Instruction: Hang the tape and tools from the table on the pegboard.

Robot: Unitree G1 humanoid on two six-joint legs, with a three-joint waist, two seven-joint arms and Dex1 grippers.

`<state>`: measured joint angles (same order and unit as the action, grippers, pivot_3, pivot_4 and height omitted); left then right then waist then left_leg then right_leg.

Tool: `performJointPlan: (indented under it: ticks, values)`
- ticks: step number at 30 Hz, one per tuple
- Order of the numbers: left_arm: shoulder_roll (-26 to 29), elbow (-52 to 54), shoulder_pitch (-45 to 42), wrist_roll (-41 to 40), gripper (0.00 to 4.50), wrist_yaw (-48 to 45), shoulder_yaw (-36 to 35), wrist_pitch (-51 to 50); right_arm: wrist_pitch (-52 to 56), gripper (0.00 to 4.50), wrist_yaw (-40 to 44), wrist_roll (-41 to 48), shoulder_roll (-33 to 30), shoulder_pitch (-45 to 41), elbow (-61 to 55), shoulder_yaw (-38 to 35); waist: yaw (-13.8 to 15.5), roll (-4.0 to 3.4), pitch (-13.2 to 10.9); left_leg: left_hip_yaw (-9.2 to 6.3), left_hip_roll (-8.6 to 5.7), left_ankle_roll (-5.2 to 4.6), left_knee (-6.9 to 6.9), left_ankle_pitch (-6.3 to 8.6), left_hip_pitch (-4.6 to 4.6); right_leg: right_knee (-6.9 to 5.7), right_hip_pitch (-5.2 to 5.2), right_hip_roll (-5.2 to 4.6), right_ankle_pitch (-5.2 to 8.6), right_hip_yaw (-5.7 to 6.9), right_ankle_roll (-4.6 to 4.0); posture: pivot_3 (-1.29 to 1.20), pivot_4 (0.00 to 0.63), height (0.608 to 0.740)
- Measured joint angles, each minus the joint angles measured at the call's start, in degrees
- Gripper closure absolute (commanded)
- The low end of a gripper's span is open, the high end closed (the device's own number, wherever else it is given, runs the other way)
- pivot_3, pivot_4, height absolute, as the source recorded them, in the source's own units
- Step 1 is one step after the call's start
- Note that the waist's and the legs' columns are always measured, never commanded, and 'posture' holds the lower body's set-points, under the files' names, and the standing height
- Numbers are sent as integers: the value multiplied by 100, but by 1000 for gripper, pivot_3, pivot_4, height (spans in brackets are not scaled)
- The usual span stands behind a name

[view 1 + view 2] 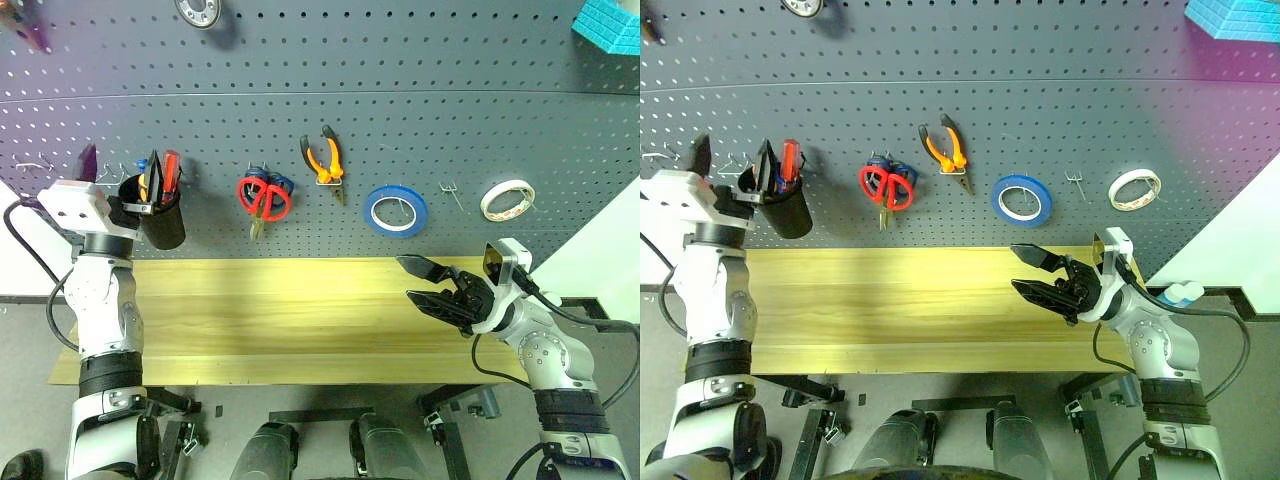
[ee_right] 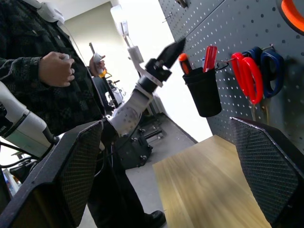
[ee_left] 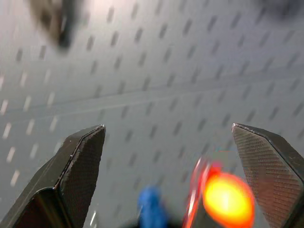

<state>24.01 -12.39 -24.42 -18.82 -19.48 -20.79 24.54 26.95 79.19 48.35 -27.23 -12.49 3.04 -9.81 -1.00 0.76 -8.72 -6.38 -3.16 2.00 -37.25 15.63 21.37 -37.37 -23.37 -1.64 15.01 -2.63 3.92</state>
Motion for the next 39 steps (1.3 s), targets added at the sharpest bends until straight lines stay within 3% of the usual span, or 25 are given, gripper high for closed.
performJointPlan:
  ticks: [7, 14, 23, 29, 39]
  values:
    - [-34, 641, 70, -58, 43, -215, 248, -244, -25, 0, 8, 2, 41, -122, 72, 0, 10, 0, 0, 1, 0, 0, 0, 0, -1, 1, 1, 2, 0, 0, 0, -45, 104, 740]
    - [-108, 1289, 886, -499, 43, -1279, 1110, -992, -207, 0, 44, -86, 59, -104, 188, -7, 2, -1, 1, 2, 0, 0, 0, 0, -2, 1, 2, 3, 0, 0, 0, -60, 96, 740]
    - [-160, 1033, 1678, 24, 43, -1565, 1628, -1266, -1007, 0, -58, -891, 52, 156, 626, 64, -16, -16, 10, 8, 1, 0, 1, 0, -6, 3, 6, 5, 0, -4, 0, -76, 100, 740]
    - [-398, 533, 2043, 63, 43, -1467, 1699, -1758, -2030, 0, -924, -1886, 476, 198, 1356, 238, -13, -21, 15, 7, 2, 0, -5, -1, -9, -2, 8, 7, 0, -5, -1, -75, 102, 740]
    - [-581, 448, 2481, 85, 43, -1123, 1562, -2171, -2718, 0, -2333, -2567, 1000, 147, 1978, 234, -11, -36, 28, 8, 2, 0, -5, -1, -14, -2, 13, 7, 0, -9, -1, -57, 101, 740]
